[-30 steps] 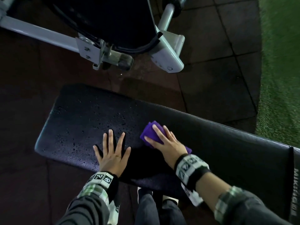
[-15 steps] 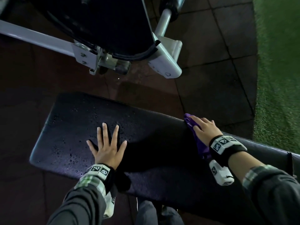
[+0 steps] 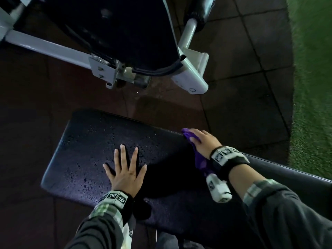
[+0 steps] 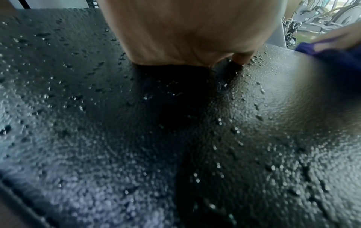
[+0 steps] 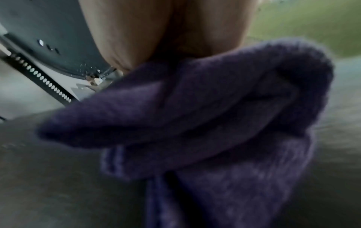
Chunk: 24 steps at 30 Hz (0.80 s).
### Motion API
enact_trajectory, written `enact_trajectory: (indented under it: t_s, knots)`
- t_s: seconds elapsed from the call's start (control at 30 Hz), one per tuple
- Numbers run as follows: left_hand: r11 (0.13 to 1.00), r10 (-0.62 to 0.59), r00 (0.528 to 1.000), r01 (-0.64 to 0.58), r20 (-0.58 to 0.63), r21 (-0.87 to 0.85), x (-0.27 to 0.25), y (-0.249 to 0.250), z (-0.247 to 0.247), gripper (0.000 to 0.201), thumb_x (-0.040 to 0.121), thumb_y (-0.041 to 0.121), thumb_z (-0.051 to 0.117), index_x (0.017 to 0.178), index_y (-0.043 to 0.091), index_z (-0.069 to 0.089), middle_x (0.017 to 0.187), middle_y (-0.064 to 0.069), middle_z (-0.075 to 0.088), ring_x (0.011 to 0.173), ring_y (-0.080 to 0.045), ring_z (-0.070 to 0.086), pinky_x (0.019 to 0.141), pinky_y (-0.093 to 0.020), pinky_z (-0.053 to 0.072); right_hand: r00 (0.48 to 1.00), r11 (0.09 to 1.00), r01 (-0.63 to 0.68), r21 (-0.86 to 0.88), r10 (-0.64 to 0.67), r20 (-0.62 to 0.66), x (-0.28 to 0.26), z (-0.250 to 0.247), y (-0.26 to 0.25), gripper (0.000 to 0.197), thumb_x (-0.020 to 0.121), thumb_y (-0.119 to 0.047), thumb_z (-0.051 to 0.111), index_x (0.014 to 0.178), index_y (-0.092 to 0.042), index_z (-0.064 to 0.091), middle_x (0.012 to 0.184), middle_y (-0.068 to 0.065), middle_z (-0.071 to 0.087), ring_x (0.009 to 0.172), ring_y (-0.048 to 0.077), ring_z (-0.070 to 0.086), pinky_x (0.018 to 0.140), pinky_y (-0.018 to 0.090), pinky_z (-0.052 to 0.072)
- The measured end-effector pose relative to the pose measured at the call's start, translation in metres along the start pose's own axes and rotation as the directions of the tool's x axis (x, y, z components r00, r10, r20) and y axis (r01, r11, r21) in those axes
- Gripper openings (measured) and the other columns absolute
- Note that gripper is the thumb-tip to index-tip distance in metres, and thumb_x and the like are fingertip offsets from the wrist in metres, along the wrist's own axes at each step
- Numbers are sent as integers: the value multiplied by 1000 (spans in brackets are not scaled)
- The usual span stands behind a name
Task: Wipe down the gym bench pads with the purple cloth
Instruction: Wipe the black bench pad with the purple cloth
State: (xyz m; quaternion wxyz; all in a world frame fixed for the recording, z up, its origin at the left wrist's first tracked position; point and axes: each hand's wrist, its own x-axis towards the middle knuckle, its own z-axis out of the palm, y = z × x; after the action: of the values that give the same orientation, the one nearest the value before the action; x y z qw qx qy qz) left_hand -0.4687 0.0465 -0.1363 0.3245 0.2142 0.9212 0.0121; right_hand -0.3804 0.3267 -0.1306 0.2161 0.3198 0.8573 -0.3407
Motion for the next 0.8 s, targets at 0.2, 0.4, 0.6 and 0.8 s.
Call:
enact_trajectory:
  t_s: [0.2, 0.4, 0.6, 0.8]
  knots:
    - [1000, 7, 1000, -7, 0, -13, 0, 0, 2, 73, 73, 74, -5, 139, 51, -27, 142, 13, -50, 131, -9, -46, 105, -56, -26, 981, 979, -191, -76, 187, -58, -44, -27, 77, 37, 97, -36, 40, 133, -32, 46, 126, 12, 54, 114, 37, 51, 102, 40, 36]
    - [1000, 9, 999, -10, -37, -19, 1, -2, 6, 74, 74, 74, -3, 141, 51, -23, 145, 12, -47, 134, -9, -43, 106, -56, -25, 997, 991, -67, -118, 63, -44, -6, -5, 9, 36, 96, -39, 38, 132, -40, 44, 122, 12, 55, 110, 37, 54, 93, 37, 43]
    - [1000, 20, 998, -21, -60, -19, 0, -2, 6, 74, 76, 73, -1, 143, 50, -20, 147, 11, -44, 134, -9, -41, 107, -57, -24, 997, 992, 47, -121, -39, 66, 16, 9, -32, 43, 99, -35, 34, 142, -32, 32, 135, 13, 44, 119, 42, 44, 104, 41, 33]
    - [996, 48, 994, -55, -96, -71, -2, -8, 4, 72, 76, 75, 6, 142, 55, -15, 151, 15, -36, 138, -6, -35, 109, -53, -21, 988, 995, 42, -93, -55, -142, -30, 5, 38, 46, 96, -26, 48, 141, -25, 39, 135, 19, 47, 119, 41, 46, 104, 37, 30]
